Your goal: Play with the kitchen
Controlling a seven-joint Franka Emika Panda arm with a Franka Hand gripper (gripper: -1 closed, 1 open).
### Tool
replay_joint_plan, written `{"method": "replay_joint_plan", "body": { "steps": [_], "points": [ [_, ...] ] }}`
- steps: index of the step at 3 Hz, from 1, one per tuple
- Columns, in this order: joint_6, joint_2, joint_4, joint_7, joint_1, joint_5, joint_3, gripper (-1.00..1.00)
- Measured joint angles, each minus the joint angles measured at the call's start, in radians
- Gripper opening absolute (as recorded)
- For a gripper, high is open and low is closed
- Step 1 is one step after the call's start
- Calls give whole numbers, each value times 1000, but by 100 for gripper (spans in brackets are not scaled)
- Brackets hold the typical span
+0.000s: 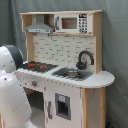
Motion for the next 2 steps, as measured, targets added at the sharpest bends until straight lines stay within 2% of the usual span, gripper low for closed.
{"method": "replay_joint_plan", "body": {
  "steps": [1, 2],
  "points": [
    [-41, -49, -2, 5, -16, -81, 28, 100],
    [-56, -72, -2, 14, -51, -174, 57, 100]
  ]
}}
